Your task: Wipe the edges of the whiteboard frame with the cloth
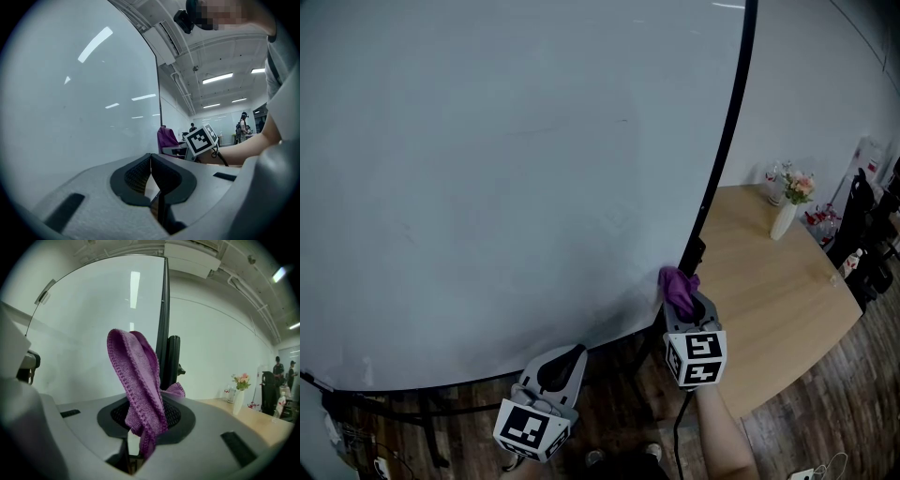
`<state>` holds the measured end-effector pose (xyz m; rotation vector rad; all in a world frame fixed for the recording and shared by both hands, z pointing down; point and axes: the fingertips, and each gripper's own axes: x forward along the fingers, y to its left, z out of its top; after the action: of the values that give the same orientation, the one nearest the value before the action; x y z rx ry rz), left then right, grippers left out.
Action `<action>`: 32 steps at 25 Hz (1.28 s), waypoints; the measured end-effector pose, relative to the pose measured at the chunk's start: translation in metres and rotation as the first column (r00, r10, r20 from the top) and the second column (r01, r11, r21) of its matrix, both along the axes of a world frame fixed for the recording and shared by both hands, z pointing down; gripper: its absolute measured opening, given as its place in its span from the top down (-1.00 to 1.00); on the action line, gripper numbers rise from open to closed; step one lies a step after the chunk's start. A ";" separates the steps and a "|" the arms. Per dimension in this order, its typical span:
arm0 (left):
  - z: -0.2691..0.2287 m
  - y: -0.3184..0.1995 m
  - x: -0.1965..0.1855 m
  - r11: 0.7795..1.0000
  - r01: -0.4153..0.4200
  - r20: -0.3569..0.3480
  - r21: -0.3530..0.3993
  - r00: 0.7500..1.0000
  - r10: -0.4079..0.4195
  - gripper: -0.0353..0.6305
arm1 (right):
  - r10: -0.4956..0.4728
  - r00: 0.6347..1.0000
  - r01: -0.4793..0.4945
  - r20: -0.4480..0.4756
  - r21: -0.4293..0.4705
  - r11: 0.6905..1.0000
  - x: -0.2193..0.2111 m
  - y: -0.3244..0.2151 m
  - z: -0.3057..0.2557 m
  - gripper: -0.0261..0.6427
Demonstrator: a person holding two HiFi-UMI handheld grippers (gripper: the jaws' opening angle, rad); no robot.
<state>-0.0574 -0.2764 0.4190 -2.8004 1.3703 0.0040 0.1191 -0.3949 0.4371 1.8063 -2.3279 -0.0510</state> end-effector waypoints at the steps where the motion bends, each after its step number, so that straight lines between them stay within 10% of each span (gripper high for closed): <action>1: 0.001 0.000 0.000 1.000 0.000 0.001 -0.002 1.000 0.000 0.84 | -0.001 1.000 0.001 0.003 -0.005 1.000 0.000 0.000 0.004 0.64; 32: 0.034 -0.007 0.001 0.998 -0.006 0.016 -0.064 1.000 0.007 0.84 | 0.044 0.996 -0.031 0.073 -0.174 0.984 0.003 -0.005 0.111 0.64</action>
<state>-0.0567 -0.2837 0.4531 -2.8500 1.3824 -0.0641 0.1220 -0.4000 0.5481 1.7950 -2.2688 0.2221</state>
